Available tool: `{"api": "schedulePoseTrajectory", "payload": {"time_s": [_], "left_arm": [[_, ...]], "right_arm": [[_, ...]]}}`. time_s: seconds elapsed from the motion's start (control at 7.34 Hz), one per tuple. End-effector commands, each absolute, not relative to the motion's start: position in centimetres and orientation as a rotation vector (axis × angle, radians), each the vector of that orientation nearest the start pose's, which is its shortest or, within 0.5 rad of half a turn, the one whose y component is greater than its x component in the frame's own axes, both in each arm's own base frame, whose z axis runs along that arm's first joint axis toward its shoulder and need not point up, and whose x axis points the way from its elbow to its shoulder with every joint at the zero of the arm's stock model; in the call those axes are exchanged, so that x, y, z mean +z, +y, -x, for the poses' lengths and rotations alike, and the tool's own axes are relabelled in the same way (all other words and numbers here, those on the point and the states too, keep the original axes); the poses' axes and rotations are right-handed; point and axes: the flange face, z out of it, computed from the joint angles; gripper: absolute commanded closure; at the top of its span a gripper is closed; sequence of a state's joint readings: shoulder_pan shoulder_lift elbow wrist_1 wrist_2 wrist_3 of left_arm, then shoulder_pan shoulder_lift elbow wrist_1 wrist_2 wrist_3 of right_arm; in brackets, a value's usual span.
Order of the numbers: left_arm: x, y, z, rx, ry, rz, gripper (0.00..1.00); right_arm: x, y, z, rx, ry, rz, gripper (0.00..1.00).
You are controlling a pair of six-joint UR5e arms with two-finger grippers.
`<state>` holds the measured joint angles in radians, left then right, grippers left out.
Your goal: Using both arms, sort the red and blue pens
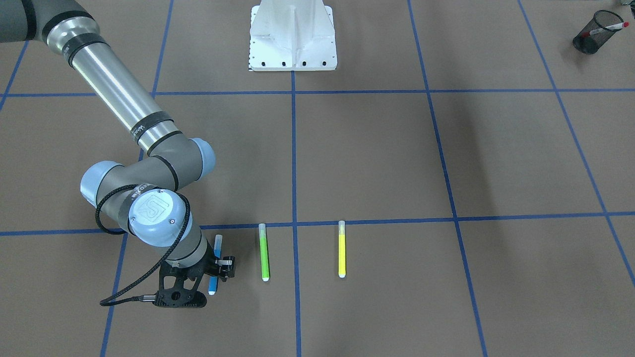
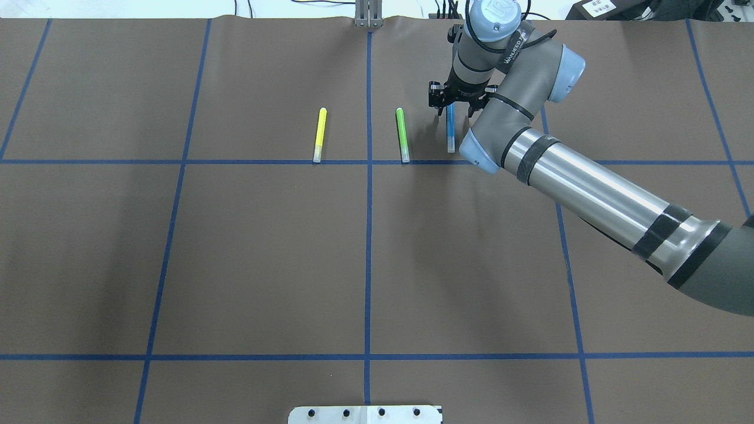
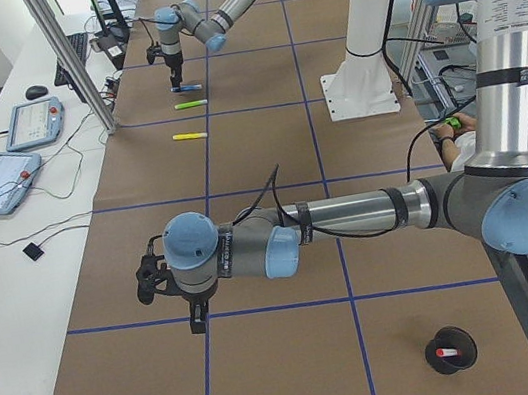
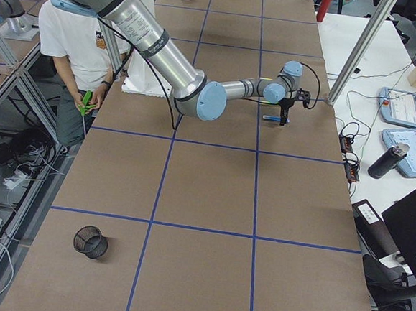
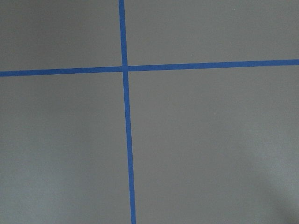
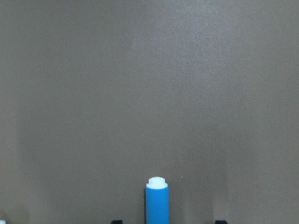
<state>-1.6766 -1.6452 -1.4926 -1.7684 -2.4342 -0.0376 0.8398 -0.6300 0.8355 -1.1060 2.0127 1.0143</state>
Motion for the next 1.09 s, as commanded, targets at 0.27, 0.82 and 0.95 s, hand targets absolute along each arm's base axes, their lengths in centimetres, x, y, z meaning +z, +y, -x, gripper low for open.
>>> {"api": "schedulePoseTrajectory", "payload": {"time_s": [0.27,0.82,0.95], "left_arm": [[63.5,-52.3,11.3,-0.047,0.857,-0.21,0.01],[63.5,-52.1,11.3,-0.049,0.859,-0.208,0.01],[63.1,-52.3,11.3,-0.05,0.863,-0.211,0.01]], "right_arm": [[34.2,-69.9,51.2,0.13,-0.778,-0.089,0.88],[31.1,-71.1,50.0,0.202,-0.813,-0.097,1.0],[31.1,-71.3,46.1,0.235,-0.843,-0.134,1.0]]}}
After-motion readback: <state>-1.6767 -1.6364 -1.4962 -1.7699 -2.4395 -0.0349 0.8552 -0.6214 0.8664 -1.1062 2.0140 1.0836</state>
